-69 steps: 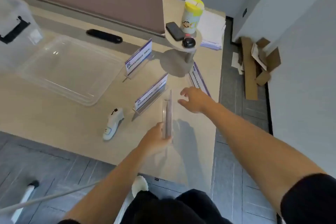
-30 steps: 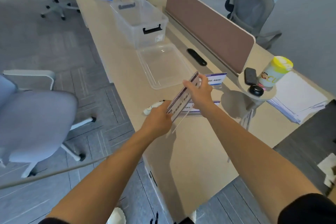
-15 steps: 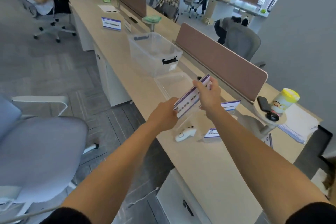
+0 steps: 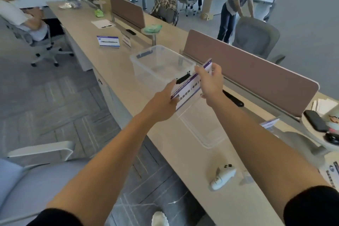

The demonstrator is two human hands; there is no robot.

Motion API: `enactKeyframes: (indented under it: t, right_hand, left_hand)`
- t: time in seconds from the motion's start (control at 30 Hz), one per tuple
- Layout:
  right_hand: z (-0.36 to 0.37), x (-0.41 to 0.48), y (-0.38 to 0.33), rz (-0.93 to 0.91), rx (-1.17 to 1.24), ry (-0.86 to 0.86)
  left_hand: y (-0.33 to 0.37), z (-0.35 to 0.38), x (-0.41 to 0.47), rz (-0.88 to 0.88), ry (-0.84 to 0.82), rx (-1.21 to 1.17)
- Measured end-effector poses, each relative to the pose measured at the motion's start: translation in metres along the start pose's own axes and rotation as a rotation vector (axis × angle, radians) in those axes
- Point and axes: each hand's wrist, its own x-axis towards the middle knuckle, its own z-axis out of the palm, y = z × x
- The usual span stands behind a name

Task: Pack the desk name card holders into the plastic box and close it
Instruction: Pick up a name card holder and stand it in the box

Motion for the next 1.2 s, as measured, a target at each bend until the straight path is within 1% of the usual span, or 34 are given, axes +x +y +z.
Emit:
enactKeyframes:
  t: [0.1,0.27,0.43,0.63,0.77,0.87,1.0,1.2]
  right_hand:
    - [0.037,0.044,-0.011,0.035,0.019,-0.003]
    - [0.09,0.105,-0.027,0.08,0.009,0.0]
    - [0.14,0.151,-0.031,0.115,0.039,0.02]
    - [0.202,0.202,-0.047,-0.017,-0.02,0.026]
    - [0.231,0.24,-0.052,0.014,-0.049,0.026]
    - [0.252,0.267,-0.053,0.011,-0.051,0.038]
    - [0.282,0.314,-0.042,0.024,-0.063,0.067]
    - [0.318,0.402,-0.006,0.093,-0.032,0.066]
  left_hand:
    - [-0.021,-0.036,0.035,0.04,-0.036,-0.042]
    - [-0.054,-0.085,0.09,0.191,-0.098,-0.096]
    - [-0.109,-0.121,0.165,0.2,-0.215,-0.143]
    - [-0.152,-0.173,0.246,0.353,-0.308,-0.204]
    - [-0.185,-0.194,0.298,0.425,-0.346,-0.199]
    - [-0.203,-0.209,0.333,0.437,-0.37,-0.205]
    - [-0.231,-0.222,0.389,0.434,-0.386,-0.136]
    - [-0.286,-0.213,0.481,0.415,-0.43,-0.053]
